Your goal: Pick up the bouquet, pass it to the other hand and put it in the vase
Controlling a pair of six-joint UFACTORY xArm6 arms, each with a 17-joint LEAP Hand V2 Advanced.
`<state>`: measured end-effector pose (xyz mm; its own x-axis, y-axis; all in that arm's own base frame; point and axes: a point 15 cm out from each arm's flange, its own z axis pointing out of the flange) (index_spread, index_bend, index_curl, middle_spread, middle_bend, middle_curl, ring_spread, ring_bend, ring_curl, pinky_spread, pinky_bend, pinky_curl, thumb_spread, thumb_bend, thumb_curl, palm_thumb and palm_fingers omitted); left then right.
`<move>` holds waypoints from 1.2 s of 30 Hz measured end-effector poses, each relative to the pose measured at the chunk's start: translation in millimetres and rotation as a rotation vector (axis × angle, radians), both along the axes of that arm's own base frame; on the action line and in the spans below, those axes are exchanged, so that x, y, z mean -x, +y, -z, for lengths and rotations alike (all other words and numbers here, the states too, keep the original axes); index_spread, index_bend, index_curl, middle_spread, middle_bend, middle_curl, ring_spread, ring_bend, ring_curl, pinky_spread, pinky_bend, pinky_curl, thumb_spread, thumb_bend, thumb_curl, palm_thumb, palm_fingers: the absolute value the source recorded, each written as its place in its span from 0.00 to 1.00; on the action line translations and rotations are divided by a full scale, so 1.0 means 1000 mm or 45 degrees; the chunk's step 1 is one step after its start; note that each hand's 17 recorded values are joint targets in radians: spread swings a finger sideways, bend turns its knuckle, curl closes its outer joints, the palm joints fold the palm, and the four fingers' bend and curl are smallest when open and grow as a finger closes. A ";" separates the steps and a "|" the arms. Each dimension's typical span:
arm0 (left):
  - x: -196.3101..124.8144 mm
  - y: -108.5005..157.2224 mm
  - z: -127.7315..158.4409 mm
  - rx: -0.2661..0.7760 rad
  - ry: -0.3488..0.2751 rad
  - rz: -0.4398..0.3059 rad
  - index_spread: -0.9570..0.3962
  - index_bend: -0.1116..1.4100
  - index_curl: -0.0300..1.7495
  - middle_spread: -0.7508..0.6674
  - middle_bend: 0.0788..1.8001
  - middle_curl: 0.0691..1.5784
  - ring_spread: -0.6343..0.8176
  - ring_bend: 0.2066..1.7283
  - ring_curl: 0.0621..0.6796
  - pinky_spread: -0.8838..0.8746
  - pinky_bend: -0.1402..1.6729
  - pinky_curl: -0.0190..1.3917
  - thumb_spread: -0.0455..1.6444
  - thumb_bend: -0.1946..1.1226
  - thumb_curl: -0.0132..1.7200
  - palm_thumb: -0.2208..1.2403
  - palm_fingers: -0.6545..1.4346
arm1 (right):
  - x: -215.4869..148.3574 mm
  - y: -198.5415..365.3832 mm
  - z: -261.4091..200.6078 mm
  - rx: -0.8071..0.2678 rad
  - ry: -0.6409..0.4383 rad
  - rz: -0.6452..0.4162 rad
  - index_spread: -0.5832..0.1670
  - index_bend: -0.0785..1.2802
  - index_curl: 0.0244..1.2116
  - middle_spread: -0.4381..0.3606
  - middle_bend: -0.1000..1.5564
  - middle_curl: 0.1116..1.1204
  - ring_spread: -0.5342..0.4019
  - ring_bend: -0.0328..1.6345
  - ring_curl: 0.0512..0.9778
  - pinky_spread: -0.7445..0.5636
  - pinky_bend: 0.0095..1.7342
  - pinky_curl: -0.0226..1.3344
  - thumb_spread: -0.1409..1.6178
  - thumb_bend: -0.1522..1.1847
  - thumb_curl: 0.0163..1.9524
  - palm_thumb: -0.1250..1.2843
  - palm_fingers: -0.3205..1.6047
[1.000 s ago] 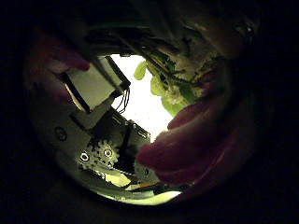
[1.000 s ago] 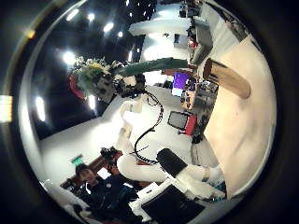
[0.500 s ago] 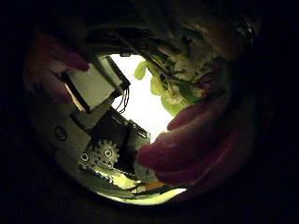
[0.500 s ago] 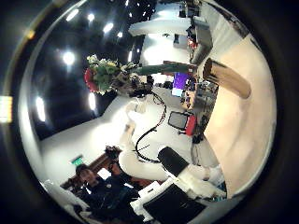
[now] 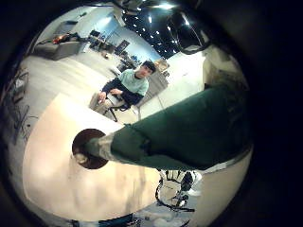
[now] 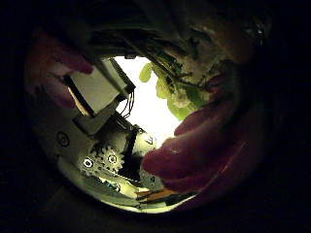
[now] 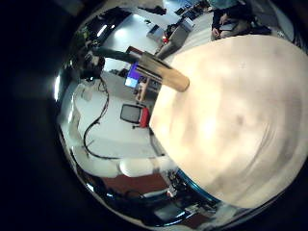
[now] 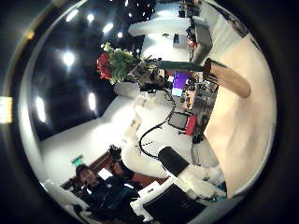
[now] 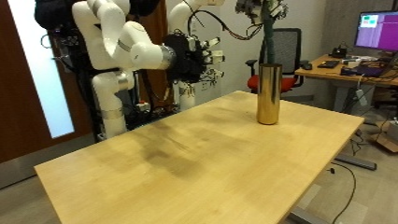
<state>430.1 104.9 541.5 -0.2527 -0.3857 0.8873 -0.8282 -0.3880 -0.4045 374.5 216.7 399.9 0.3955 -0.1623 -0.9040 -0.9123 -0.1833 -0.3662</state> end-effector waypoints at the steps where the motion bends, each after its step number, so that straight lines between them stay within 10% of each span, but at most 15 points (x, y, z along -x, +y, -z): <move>1: -0.001 0.000 0.003 -0.001 0.005 0.005 0.18 0.29 0.85 0.18 0.60 0.57 0.15 0.79 0.79 0.18 0.70 0.50 0.15 0.13 0.53 0.89 0.84 | 0.000 0.000 0.000 0.000 0.000 0.000 0.20 0.17 0.15 0.67 0.16 0.13 0.79 0.27 0.23 0.89 0.34 0.25 0.63 0.09 0.18 0.49 0.14; 11: -0.012 0.004 0.046 0.099 0.075 0.030 0.21 0.20 0.85 0.18 0.57 0.58 0.12 0.71 0.75 0.15 0.69 0.48 0.18 0.11 0.50 0.78 0.77 | -0.001 0.000 0.003 -0.001 0.008 -0.002 0.22 0.17 0.16 0.66 0.17 0.14 0.77 0.28 0.23 0.89 0.33 0.24 0.63 0.09 0.18 0.49 0.15; 14: -0.013 0.007 0.048 0.093 0.071 0.019 0.26 0.16 0.80 0.21 0.49 0.56 0.13 0.59 0.70 0.16 0.62 0.45 0.28 0.11 0.47 0.72 0.49 | -0.001 0.000 0.004 0.002 0.012 -0.003 0.22 0.17 0.16 0.66 0.17 0.15 0.77 0.28 0.23 0.89 0.33 0.24 0.63 0.09 0.18 0.49 0.15; 18: -0.016 0.022 0.051 0.070 0.054 -0.045 0.55 0.09 0.62 0.57 0.21 0.39 0.51 0.46 0.48 0.57 0.41 0.34 0.51 0.11 0.37 0.57 0.19 | -0.001 0.001 0.007 0.004 0.018 -0.007 0.22 0.17 0.17 0.65 0.17 0.15 0.77 0.28 0.23 0.89 0.33 0.24 0.63 0.09 0.18 0.50 0.15; 24: -0.011 0.048 0.054 0.048 0.059 -0.132 0.83 0.10 0.34 0.88 0.06 0.24 0.78 0.30 0.29 0.81 0.33 0.25 0.53 0.10 0.26 0.43 0.19 | 0.000 0.004 0.007 -0.002 0.023 -0.015 0.22 0.17 0.17 0.65 0.17 0.15 0.77 0.28 0.23 0.89 0.34 0.24 0.64 0.09 0.18 0.50 0.15; 36: 0.020 0.070 0.052 0.051 0.044 -0.155 0.84 0.14 0.14 0.93 0.05 0.13 0.85 0.20 0.21 0.85 0.25 0.21 0.49 0.12 0.21 0.36 0.23 | 0.000 0.004 0.008 -0.002 0.023 -0.017 0.21 0.18 0.19 0.64 0.17 0.15 0.77 0.28 0.23 0.89 0.34 0.24 0.64 0.09 0.18 0.50 0.16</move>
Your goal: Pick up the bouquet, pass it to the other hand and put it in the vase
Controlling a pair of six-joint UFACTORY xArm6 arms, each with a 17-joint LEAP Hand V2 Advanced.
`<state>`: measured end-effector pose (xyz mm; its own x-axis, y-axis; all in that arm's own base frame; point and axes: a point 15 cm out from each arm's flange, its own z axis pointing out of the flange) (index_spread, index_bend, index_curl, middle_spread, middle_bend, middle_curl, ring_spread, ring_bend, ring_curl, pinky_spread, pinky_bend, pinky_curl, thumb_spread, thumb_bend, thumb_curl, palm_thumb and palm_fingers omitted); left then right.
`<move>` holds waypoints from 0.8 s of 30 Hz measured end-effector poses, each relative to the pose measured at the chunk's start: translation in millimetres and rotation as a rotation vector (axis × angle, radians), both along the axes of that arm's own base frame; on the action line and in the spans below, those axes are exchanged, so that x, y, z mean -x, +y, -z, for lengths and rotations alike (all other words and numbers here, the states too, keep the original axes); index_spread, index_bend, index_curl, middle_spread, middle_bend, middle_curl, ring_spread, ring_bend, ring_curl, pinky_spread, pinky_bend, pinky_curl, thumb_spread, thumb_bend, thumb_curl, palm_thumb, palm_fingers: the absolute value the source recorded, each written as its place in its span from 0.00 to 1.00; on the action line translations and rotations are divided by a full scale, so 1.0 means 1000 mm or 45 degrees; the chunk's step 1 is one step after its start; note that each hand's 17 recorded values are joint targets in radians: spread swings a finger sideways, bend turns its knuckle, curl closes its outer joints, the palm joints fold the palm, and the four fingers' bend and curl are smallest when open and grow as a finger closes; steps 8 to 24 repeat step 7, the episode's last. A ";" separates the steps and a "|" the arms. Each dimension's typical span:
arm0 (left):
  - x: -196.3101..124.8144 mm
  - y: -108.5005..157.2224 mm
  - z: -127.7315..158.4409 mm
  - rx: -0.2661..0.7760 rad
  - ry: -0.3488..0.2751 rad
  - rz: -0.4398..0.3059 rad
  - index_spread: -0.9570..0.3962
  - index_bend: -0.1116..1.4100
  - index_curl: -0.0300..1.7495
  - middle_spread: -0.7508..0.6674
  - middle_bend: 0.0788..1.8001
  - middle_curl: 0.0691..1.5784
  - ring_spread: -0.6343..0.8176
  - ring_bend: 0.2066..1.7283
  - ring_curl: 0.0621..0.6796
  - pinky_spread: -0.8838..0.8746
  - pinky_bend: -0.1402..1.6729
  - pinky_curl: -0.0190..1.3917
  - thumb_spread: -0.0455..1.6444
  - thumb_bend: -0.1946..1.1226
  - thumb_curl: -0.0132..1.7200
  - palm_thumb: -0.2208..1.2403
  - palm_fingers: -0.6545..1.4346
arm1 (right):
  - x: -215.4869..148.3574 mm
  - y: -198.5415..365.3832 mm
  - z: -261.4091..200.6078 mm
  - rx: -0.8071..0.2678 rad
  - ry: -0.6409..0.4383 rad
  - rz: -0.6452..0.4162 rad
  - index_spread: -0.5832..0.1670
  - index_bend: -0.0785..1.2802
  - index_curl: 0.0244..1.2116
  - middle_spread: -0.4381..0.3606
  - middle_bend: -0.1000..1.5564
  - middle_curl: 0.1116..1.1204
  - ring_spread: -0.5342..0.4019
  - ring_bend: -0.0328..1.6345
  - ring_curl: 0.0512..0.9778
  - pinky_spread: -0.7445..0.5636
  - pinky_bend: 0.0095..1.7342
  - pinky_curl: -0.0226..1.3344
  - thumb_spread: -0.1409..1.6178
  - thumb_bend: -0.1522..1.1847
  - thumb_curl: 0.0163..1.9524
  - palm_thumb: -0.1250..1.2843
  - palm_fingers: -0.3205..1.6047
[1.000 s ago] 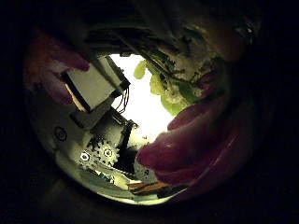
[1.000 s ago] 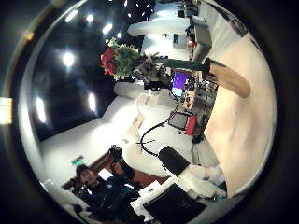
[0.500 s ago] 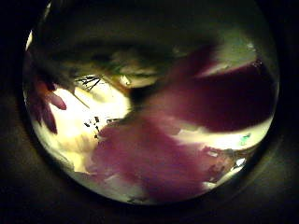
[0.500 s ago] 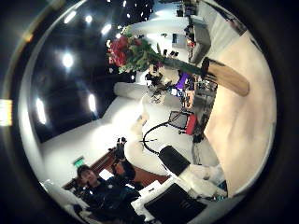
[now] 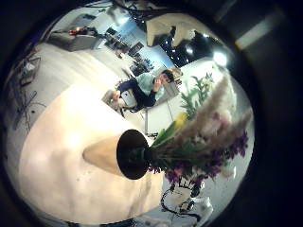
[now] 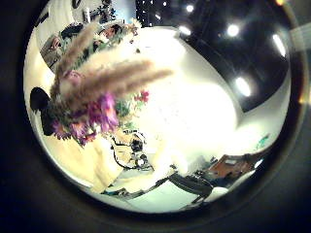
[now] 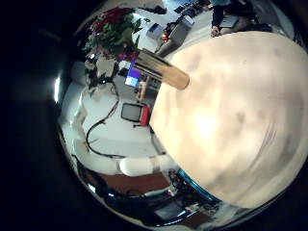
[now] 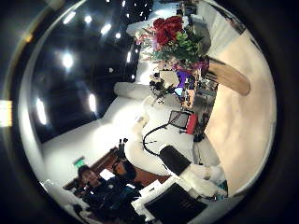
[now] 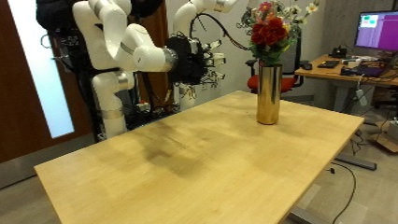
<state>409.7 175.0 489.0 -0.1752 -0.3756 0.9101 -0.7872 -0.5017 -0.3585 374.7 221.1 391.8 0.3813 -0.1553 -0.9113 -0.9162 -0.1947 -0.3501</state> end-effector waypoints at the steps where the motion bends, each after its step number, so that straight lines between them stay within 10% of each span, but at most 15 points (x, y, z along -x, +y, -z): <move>1: 0.002 -0.001 0.001 0.001 0.000 0.001 0.83 0.15 0.13 0.93 0.05 0.12 0.85 0.19 0.20 0.85 0.24 0.21 0.49 0.12 0.21 0.35 0.24 | 0.000 0.000 -0.001 -0.002 -0.006 0.000 0.21 0.18 0.19 0.64 0.17 0.15 0.77 0.28 0.23 0.89 0.34 0.24 0.64 0.09 0.18 0.50 0.16; 24: 0.012 -0.012 0.019 0.009 0.046 0.018 0.83 0.15 0.11 0.92 0.05 0.10 0.86 0.17 0.20 0.84 0.23 0.22 0.49 0.12 0.20 0.35 0.24 | -0.004 -0.001 -0.003 -0.023 0.006 0.010 0.20 0.18 0.20 0.63 0.17 0.15 0.77 0.28 0.22 0.89 0.33 0.24 0.64 0.09 0.18 0.50 0.16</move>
